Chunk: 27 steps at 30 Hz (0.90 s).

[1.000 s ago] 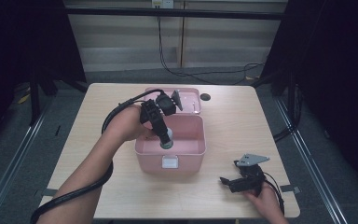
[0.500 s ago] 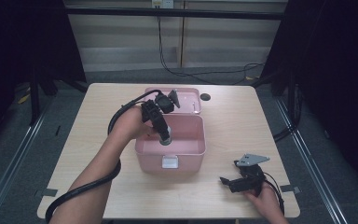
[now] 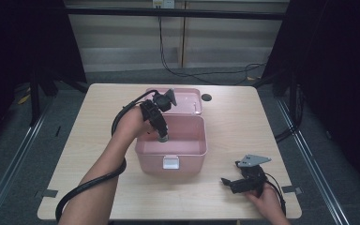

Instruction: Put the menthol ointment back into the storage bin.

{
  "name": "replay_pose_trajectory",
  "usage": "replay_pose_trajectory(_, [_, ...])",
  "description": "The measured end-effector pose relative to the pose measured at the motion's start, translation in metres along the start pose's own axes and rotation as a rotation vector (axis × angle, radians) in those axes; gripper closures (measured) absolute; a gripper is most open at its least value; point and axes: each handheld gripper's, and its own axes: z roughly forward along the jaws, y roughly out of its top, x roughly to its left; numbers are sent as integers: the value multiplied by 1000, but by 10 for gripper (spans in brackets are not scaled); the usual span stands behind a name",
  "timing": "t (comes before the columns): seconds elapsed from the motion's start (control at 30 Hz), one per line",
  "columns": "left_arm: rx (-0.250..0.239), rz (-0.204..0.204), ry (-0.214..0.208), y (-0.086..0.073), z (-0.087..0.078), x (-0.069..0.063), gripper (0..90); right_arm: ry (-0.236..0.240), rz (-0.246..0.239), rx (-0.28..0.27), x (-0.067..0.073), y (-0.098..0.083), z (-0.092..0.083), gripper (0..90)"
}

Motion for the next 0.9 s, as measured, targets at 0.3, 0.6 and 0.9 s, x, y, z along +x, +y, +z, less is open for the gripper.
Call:
replay_pose_trajectory(0.3, [-1,-60,22,0,17,6,506,0,1,-2,0,0,0,102])
replay_pose_trajectory(0.6, [-14,-168,45,3,28,12,506,0,0,-1,0,0,0,102])
replay_pose_trajectory(0.9, [-21,-249,63,5,40,16,506,-1,1,-2,0,0,0,102])
